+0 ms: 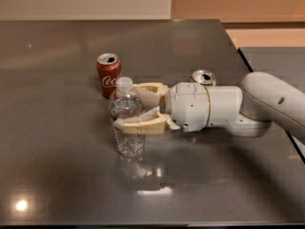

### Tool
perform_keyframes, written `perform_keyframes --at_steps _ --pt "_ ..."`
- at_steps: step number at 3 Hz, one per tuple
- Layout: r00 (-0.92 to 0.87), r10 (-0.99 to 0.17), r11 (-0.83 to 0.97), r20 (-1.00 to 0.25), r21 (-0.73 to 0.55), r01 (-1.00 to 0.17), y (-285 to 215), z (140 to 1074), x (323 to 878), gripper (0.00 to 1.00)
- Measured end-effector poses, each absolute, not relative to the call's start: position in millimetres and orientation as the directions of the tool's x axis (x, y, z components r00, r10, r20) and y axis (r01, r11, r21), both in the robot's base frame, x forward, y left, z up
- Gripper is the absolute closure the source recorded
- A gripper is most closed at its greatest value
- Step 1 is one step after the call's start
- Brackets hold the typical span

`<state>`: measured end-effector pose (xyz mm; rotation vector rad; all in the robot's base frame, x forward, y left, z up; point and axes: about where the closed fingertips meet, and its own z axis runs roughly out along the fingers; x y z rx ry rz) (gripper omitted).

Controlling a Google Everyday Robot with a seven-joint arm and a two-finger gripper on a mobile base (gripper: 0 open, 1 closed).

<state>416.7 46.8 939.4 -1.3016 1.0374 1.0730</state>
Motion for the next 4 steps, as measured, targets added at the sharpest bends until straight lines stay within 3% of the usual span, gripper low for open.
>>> perform_keyframes --at_steps 2,3,4 --pt "0.210 0.015 -0.023 -0.978 -0.210 -0.977 51.1 941.2 414.3 0.13" --pt "0.212 0.015 -0.028 -0.977 -0.212 -0.977 53.2 942.1 413.1 0.00" --pt "0.212 0.014 -0.028 -0.977 -0.212 -0.977 53.3 942.2 413.1 0.00"
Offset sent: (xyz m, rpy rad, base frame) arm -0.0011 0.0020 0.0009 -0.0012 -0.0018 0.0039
